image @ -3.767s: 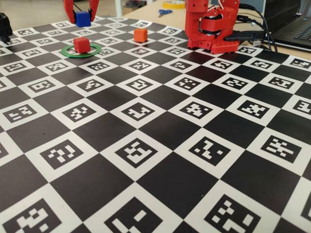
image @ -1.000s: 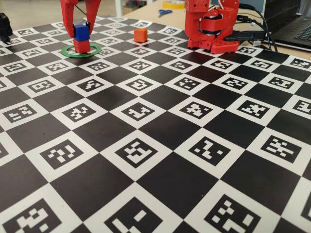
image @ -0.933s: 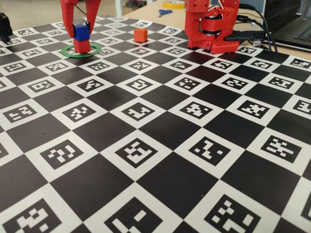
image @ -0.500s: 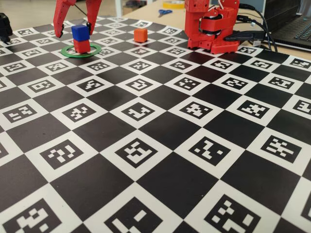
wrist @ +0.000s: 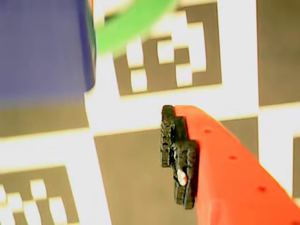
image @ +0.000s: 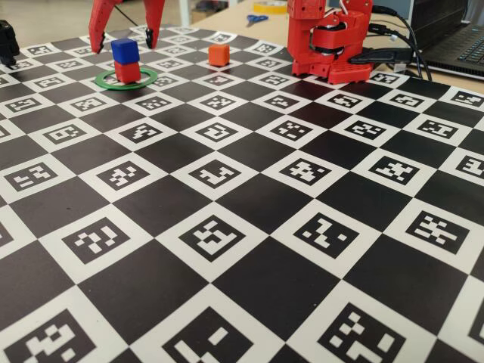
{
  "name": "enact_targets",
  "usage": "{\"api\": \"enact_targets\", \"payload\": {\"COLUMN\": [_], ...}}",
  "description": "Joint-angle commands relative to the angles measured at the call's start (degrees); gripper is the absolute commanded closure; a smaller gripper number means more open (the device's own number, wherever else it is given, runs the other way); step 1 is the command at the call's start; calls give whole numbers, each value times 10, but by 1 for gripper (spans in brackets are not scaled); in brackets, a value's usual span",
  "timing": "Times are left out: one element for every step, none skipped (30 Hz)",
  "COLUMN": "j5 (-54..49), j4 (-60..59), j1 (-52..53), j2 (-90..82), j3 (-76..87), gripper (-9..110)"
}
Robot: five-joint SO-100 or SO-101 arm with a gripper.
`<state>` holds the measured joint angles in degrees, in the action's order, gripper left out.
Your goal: Grab the red cube then put it in the green circle then put the blue cube on top and finally the orange cube on top
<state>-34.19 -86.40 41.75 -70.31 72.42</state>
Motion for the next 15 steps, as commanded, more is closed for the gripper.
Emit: {"api": "enact_targets", "payload": {"j5": [30,37,46,54,61,68,76,85,93,104,116,124,132,143,153], "j4": [-33,-39,-41,-43,-44,-45,-45,-46,-46,-45,-41,-38,-34,-30,-27], "j1": [-19,-23,-25,-27,-29,-29,-29,-26,-22,-16,-10,-3,4,11,18], "j2": [-101,-113,-128,-144,-160,-175,-189,-203,-218,-233,-248,-264,-280,-294,-308], "j3": [-12,-7,0,10,18,29,40,50,62,77,93,110,128,144,160], "gripper": [53,53,53,53,53,53,53,53,53,53,53,53,53,53,53]}}
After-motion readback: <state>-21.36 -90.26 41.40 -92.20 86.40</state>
